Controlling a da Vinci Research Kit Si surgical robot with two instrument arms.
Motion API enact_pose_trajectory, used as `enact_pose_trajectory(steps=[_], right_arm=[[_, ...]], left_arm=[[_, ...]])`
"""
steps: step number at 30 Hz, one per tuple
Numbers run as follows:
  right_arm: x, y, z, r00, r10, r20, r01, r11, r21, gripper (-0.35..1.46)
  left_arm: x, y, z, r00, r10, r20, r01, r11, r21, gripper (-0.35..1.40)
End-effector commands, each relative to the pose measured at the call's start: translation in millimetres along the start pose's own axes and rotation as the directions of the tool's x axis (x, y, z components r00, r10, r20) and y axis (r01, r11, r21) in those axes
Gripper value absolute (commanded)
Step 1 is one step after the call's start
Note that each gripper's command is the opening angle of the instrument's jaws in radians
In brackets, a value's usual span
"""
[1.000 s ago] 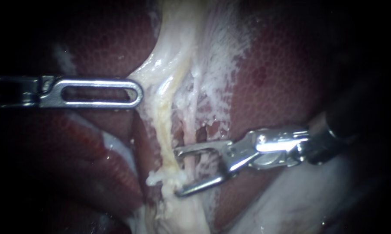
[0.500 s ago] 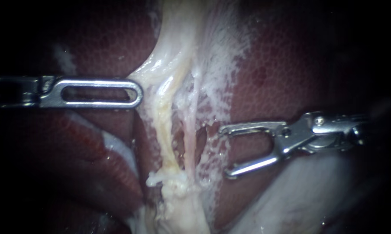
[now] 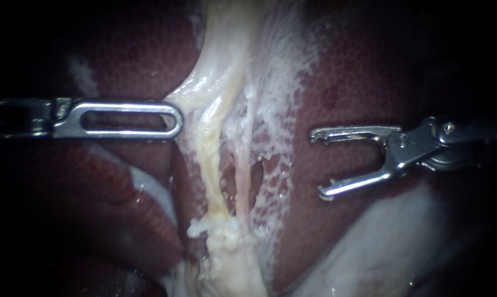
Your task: Going back first clip left tube
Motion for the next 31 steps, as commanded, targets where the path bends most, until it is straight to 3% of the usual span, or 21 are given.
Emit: enact_pose_trajectory(steps=[1,8,11,31], right_arm=[[-0.1,0.0,0.0,1.000,0.000,0.000,0.000,1.000,0.000,0.60],[0.0,-0.2,-0.1,1.000,0.000,0.000,0.000,1.000,0.001,0.60],[0.0,-0.2,0.0,1.000,0.000,0.000,0.000,1.000,0.000,0.60],[0.0,-0.3,0.0,1.000,0.000,0.001,0.000,1.000,0.000,0.60]], left_arm=[[0.5,0.3,0.4,1.0000,0.003,0.001,-0.003,1.000,-0.002,-0.35],[4.1,2.5,3.4,1.0000,0.004,-0.005,-0.004,1.000,0.010,-0.35],[4.7,2.7,4.0,1.0000,0.002,-0.007,-0.002,1.000,0.013,-0.35],[4.7,2.6,4.2,1.0000,0.002,-0.009,-0.002,1.000,0.015,-0.35]])
